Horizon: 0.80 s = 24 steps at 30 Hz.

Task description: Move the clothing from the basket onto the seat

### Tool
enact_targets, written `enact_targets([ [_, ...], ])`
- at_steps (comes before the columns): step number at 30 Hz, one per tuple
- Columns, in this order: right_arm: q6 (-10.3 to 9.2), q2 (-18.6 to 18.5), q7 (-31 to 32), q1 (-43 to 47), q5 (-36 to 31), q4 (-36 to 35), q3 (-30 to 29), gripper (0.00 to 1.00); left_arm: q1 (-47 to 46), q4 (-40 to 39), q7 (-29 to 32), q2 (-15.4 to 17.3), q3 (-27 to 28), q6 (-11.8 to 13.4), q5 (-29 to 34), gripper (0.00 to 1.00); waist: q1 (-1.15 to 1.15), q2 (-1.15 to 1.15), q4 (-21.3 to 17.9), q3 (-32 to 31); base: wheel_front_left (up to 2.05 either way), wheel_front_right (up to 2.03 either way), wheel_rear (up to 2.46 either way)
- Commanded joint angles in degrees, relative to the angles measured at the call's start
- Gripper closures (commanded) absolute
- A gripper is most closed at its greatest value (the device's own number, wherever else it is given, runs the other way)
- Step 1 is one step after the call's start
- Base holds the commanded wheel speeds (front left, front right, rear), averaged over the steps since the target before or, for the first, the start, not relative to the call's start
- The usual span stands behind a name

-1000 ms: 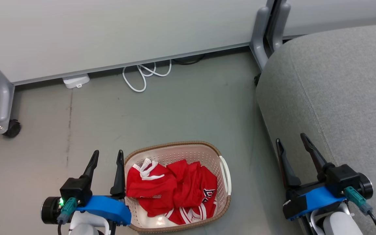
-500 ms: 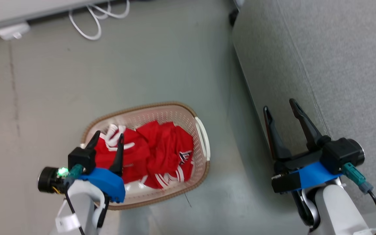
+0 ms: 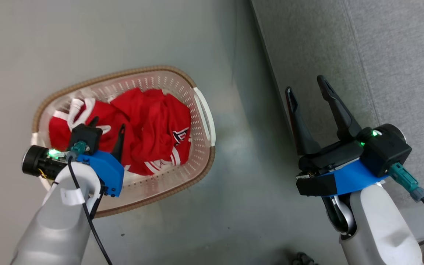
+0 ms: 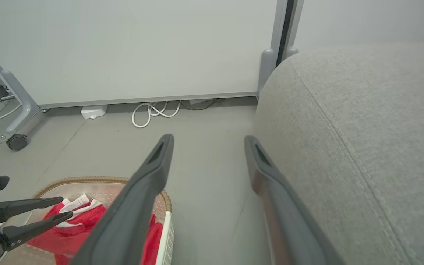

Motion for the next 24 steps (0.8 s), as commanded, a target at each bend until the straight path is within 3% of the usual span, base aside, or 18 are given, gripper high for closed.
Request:
enact_targets([
  [1, 0.01, 0.0, -0.2, -1.2, 0.5, -0.3, 0.3, 0.0, -1.5, 1.0, 0.6, 0.7, -1.1, 0.0, -0.4, 0.0, -0.01, 0.0, -1.2, 3.0, 0.0, 0.0, 0.0],
  [20, 0.01, -0.1, -0.2, -3.6, 2.7, -2.2, 2.8, 0.0, -9.9, 8.9, 7.0, 4.4, -16.3, -0.1, -5.7, 0.0, -0.01, 0.0, -2.5, 10.5, 0.0, 0.0, 0.0],
  [24, 0.01, -0.1, -0.2, -3.7, 3.0, -2.1, 2.9, 0.0, -11.4, 10.5, 7.1, 4.9, -17.4, -0.1, -5.9, 0.0, -0.01, 0.0, -2.7, 10.9, 0.0, 0.0, 0.0],
])
